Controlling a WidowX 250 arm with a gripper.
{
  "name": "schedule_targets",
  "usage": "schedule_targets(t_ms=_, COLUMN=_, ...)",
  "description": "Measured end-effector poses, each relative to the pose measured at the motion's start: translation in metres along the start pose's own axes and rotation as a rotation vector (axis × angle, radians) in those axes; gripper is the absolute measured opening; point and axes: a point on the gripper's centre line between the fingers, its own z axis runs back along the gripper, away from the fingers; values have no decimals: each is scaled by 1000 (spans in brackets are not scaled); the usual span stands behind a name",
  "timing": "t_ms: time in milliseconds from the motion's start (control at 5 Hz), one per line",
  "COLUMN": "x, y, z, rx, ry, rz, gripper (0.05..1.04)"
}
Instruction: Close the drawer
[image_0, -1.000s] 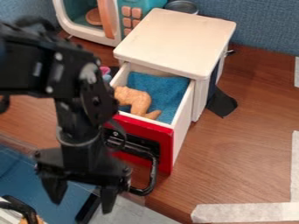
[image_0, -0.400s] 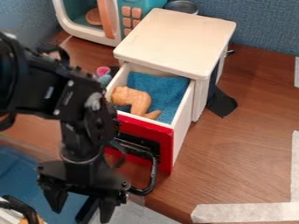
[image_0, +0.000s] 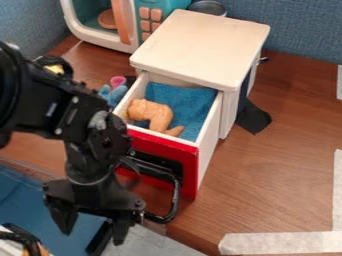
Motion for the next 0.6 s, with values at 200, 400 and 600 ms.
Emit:
schedule_targets(t_ms=200, x=5, y=2, z=-5, rx=8, ry=-18, rz=6, gripper=1001)
schedule_targets(t_ms=400, x=8, y=3, z=-13, rx=19, ry=-30, rz=7, gripper=1001)
schedule_targets(t_ms=600, x=12, y=0, z=-19, rx=27, ry=-21, rz=16, gripper=1001)
